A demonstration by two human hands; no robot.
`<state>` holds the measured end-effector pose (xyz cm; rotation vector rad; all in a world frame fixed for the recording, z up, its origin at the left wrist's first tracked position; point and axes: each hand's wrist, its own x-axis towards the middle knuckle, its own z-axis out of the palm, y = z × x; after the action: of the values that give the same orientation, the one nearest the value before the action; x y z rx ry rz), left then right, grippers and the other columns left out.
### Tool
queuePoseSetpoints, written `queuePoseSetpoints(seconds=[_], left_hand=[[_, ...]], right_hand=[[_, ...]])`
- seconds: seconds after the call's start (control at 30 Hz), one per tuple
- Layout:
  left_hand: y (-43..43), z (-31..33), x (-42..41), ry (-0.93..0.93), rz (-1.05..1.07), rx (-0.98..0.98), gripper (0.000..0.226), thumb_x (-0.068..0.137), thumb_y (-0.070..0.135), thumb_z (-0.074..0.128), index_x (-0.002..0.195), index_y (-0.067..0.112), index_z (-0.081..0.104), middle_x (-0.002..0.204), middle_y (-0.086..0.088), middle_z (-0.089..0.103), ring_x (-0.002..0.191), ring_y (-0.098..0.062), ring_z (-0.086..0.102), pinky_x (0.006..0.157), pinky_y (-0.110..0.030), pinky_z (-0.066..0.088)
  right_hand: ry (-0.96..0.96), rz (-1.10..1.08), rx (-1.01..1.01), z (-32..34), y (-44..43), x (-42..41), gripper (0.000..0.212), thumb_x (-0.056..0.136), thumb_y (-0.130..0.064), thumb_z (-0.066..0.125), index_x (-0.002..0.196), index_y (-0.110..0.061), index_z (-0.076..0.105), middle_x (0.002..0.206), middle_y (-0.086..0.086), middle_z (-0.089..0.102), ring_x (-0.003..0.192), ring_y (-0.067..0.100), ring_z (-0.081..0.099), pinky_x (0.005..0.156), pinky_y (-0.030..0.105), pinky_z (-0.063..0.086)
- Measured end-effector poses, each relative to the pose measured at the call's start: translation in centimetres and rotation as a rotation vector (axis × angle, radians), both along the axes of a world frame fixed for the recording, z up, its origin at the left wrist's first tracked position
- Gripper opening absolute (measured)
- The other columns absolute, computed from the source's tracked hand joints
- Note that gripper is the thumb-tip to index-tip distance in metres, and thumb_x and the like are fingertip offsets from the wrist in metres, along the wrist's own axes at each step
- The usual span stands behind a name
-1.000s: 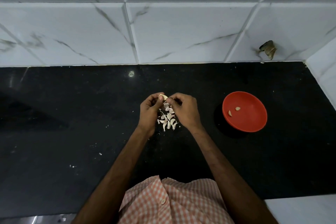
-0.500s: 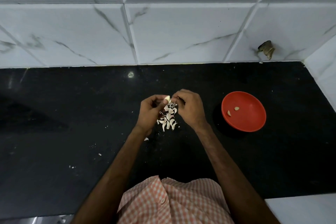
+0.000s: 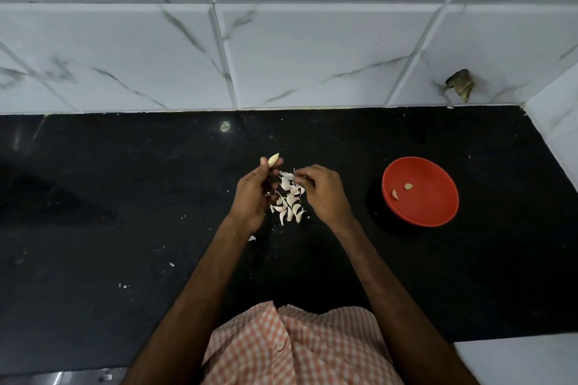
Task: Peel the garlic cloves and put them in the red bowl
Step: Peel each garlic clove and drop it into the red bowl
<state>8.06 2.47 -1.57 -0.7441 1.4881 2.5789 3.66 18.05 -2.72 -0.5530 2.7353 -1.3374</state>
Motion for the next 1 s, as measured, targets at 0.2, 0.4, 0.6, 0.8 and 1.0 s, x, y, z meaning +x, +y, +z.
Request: queuePoseSetpoints(seconds=[0.2,0.4,0.6,0.8,1.0], left_hand=[[0.0,-0.2,-0.1,-0.039,-0.024,-0.001,0.035,0.103,0.040,0.051,0.112,0.014,0.073,0.077,0.010,0.059,0.061,-0.003,0.048,0.051,-0.018,0.036],[0.3,-0.9,0.3,-0.017,0.029,-0.110,0.015,0.096,0.011,0.064,0.108,0.011,0.074,0.080,0.004,0.068,0.062,-0.004,0.055,0.050,-0.018,0.045],[0.8,-2.1,0.5,-0.013,0.051,-0.263,0.019,0.087,0.008,0.076,0.104,0.001,0.072,0.081,-0.004,0.073,0.068,-0.011,0.065,0.059,-0.024,0.053],[1.1,-2.7,0.4,-0.038,0.075,-0.337,0.014,0.084,0.006,0.079,0.095,-0.001,0.073,0.080,-0.005,0.074,0.064,-0.006,0.066,0.055,-0.020,0.051],[2.2,-2.6,0.0,0.025,0.023,-0.419,0.010,0.086,-0.002,0.074,0.095,0.003,0.075,0.087,-0.008,0.076,0.069,-0.007,0.068,0.057,-0.020,0.053]], right_hand=[[0.013,-0.031,0.155,-1.9,-1.0,0.0,0.026,0.102,-0.027,0.059,0.096,-0.006,0.074,0.090,0.006,0.068,0.085,0.019,0.061,0.075,0.033,0.048],[-0.141,-0.211,-0.103,-2.5,-0.6,-0.1,0.020,0.093,-0.001,0.068,0.109,-0.010,0.073,0.095,-0.001,0.075,0.088,0.006,0.071,0.081,0.027,0.060],[-0.196,-0.124,-0.027,-3.3,-0.7,0.3,0.020,0.091,-0.009,0.073,0.110,-0.009,0.073,0.110,0.006,0.069,0.101,0.016,0.066,0.092,0.033,0.055],[-0.288,-0.230,-0.221,-3.6,-0.6,0.6,0.021,0.103,-0.017,0.057,0.102,-0.008,0.076,0.088,0.001,0.076,0.081,0.010,0.073,0.084,0.039,0.060],[-1.087,-0.311,-1.203,-2.5,-1.3,0.8,0.066,0.107,-0.051,0.025,0.133,0.000,0.057,0.133,0.018,0.065,0.125,0.027,0.061,0.102,0.035,0.051]])
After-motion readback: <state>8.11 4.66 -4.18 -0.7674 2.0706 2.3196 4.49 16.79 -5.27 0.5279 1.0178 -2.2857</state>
